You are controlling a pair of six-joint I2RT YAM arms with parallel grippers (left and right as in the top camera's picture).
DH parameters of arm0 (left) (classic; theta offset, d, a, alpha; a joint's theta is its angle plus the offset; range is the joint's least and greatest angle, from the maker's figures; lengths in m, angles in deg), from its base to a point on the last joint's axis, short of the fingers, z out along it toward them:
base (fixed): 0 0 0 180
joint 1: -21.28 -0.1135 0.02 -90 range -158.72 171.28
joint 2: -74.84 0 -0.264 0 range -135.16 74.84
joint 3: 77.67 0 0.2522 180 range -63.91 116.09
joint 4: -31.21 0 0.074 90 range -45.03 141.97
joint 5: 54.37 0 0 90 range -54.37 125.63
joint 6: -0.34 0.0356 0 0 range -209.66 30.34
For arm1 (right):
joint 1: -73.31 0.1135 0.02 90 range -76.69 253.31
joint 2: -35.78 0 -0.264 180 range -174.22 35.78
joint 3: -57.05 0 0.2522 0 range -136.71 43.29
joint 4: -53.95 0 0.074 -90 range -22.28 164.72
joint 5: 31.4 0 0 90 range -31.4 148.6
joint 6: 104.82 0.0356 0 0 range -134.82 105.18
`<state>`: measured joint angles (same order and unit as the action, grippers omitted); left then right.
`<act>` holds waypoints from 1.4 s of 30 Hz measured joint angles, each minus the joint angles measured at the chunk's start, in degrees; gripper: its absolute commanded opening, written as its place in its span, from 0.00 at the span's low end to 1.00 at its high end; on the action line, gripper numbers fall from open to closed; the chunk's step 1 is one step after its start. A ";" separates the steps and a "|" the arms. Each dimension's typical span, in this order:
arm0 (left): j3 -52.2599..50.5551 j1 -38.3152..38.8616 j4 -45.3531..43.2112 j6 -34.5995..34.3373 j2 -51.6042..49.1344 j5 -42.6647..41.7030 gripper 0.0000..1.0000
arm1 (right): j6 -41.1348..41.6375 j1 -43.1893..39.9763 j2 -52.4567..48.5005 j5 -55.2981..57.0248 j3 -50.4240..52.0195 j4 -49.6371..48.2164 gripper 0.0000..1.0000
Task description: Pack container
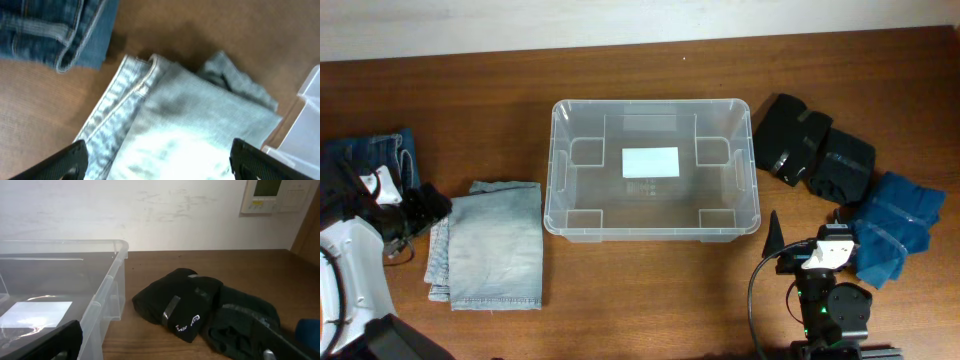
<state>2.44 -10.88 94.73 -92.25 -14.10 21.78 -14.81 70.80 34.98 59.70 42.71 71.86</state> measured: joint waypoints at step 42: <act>-1.05 0.00 0.15 25.81 -18.08 4.26 0.63 | -0.04 0.00 0.00 0.00 0.00 0.00 0.98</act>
<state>1.39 -10.88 94.88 -66.44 -32.18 26.04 -14.86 70.80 34.98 59.70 42.71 71.86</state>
